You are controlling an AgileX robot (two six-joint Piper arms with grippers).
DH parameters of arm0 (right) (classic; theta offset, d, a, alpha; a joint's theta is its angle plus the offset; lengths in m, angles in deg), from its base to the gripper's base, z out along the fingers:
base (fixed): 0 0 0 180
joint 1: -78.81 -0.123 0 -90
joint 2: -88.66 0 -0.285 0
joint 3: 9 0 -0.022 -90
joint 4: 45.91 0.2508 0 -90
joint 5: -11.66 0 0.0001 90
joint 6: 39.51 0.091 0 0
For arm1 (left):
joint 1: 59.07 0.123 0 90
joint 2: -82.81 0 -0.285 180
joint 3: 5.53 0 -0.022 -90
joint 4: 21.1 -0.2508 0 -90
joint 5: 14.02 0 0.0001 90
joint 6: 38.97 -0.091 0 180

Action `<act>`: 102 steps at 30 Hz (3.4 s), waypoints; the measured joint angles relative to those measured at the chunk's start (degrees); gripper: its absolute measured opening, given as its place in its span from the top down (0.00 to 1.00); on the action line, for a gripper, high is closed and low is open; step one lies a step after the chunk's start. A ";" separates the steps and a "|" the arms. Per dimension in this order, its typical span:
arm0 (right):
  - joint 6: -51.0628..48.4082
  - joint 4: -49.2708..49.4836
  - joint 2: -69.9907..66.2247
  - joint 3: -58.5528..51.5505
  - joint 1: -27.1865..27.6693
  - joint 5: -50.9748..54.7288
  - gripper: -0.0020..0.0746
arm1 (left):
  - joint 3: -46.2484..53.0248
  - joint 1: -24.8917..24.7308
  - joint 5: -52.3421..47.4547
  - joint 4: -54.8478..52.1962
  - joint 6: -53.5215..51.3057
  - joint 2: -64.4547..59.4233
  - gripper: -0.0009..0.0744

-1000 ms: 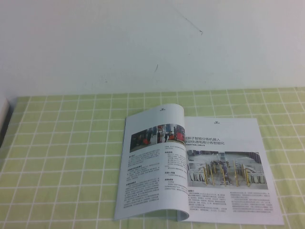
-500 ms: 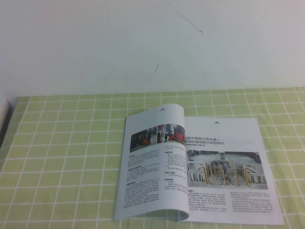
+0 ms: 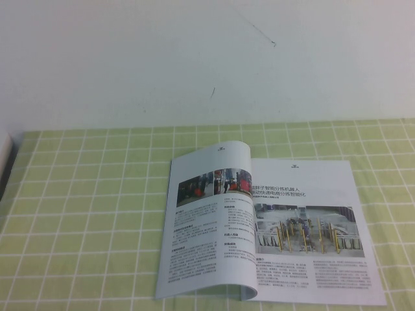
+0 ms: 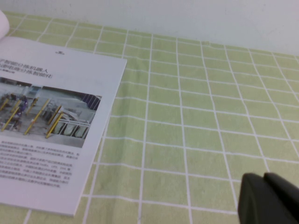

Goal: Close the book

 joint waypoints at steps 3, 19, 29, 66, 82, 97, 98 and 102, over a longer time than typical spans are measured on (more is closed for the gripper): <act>0.00 0.00 0.00 0.00 0.00 0.00 0.98 | 0.00 0.00 0.00 0.00 0.00 0.00 0.99; 0.00 0.00 0.00 0.00 0.00 0.00 0.98 | 0.00 0.00 0.00 0.00 0.00 0.00 0.99; 0.00 0.00 0.00 0.00 0.00 0.00 0.98 | 0.00 0.00 0.00 0.00 0.00 0.00 0.99; 6.63 -1.63 0.00 -0.64 0.00 -51.41 0.98 | 0.36 0.00 56.79 -0.03 0.00 0.00 0.99; -20.73 23.56 -0.83 19.47 0.00 -38.66 0.98 | -15.17 0.00 30.44 0.69 0.00 -0.94 0.99; -33.03 29.15 -38.17 46.61 0.00 10.24 0.98 | -29.63 0.00 11.08 -0.98 2.20 -26.88 0.99; -33.14 29.21 -40.94 47.51 0.00 14.27 0.98 | -29.47 0.00 10.47 -0.01 2.62 -28.81 0.99; -33.43 26.58 -53.50 50.87 0.00 24.37 0.98 | -30.68 0.00 4.68 1.37 2.73 -36.75 0.99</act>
